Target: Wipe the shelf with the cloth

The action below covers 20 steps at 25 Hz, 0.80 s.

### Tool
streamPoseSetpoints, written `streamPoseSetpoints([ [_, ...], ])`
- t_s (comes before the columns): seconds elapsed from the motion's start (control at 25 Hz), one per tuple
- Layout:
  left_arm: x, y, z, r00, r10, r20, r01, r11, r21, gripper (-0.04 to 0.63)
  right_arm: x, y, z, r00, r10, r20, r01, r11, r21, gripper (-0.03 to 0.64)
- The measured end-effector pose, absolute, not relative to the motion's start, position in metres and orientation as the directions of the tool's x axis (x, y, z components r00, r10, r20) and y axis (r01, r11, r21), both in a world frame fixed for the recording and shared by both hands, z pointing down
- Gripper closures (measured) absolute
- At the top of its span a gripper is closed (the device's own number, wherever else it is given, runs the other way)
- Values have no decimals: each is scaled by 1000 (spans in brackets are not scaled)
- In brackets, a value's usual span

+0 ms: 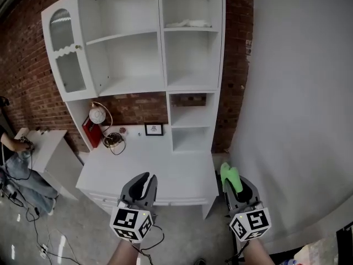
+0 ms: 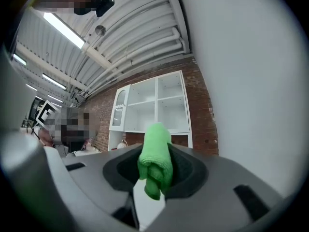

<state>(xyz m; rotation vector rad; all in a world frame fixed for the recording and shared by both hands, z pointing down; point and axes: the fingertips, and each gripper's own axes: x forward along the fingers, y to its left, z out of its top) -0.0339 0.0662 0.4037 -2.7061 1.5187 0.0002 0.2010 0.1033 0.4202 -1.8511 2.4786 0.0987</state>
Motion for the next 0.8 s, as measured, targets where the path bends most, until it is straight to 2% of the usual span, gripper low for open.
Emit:
streamPoseSetpoints([
  [0.44,-2,60,388,453,-891,-38,-891,-451,-59,523,242,72,400,-363,-918,-161,-920,380,-93,505],
  [0.8,-6,31,385,433,-900,-47,-900,-430,-72,523,237,40,391,-396,-896,-200,-899,423,-117,505],
])
